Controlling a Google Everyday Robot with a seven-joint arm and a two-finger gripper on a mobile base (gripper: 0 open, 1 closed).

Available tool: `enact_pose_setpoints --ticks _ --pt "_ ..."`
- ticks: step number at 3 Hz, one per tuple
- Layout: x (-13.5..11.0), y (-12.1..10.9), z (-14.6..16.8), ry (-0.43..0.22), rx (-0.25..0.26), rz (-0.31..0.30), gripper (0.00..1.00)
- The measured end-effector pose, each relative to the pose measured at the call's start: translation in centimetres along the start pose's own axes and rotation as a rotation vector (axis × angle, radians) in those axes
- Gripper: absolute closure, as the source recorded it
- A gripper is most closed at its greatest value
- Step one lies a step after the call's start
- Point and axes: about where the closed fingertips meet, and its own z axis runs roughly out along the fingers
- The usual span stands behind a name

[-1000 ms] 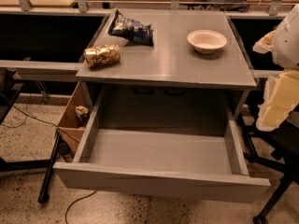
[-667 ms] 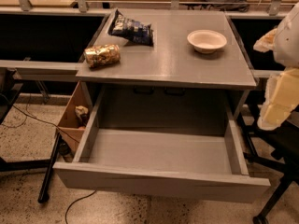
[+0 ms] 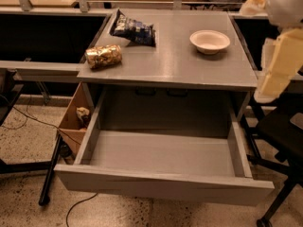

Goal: Place orange can into top drawer

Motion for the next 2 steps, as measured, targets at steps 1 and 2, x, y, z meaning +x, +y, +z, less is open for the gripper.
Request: enact_pose_setpoints --ticks 1,2 --pt "-4.8 -2.7 -2.0 -0.08 0.052 -0.063 0.0" --pt "-11.3 -5.7 -2.5 -0.171 0.081 -0.115 0.0"
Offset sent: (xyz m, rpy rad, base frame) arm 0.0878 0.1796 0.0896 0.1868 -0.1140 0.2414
